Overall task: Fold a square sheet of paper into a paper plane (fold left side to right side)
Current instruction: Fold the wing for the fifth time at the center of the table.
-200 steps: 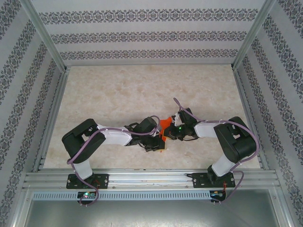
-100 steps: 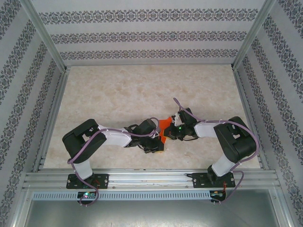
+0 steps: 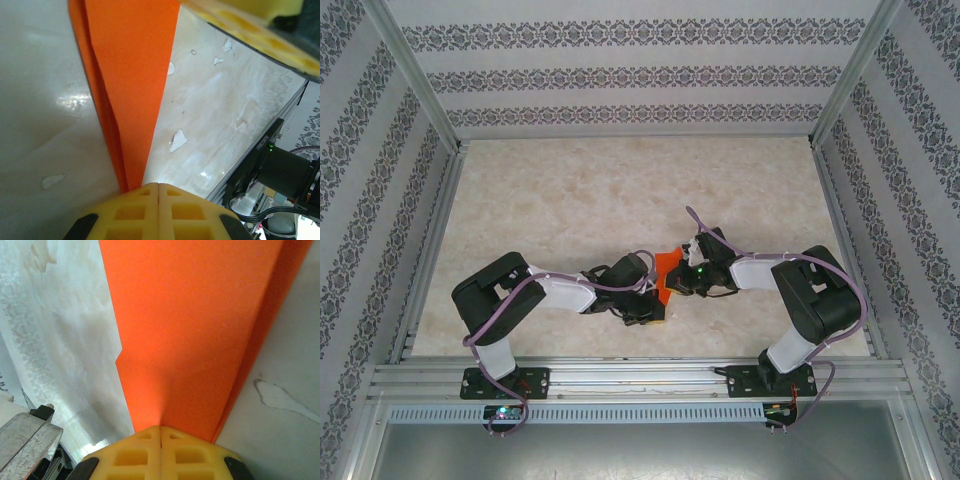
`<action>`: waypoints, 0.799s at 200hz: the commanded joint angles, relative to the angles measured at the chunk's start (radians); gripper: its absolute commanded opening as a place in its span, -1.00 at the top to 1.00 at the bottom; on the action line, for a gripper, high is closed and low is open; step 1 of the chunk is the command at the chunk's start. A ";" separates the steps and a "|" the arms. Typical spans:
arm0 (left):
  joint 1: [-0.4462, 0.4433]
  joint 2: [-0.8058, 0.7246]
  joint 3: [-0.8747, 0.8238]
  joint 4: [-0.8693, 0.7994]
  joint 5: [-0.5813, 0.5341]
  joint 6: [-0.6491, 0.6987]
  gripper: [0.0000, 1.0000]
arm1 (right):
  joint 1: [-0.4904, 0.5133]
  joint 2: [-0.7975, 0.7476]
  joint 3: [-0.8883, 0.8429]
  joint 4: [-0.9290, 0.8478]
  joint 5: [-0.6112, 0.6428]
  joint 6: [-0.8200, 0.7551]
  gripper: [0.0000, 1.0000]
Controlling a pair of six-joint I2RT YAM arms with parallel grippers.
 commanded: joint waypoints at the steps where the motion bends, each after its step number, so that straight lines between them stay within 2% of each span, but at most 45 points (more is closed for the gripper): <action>1: -0.019 0.017 -0.021 0.021 0.002 -0.022 0.95 | 0.005 0.068 -0.036 -0.150 0.146 -0.029 1.00; 99: -0.048 0.004 -0.054 0.017 -0.013 -0.037 0.95 | 0.009 0.076 -0.028 -0.164 0.151 -0.037 1.00; 121: -0.048 -0.039 -0.076 0.031 -0.030 -0.044 0.96 | 0.010 0.072 -0.028 -0.166 0.151 -0.036 1.00; 160: -0.037 -0.145 -0.052 -0.062 -0.085 0.005 0.96 | 0.012 0.064 -0.028 -0.169 0.152 -0.037 1.00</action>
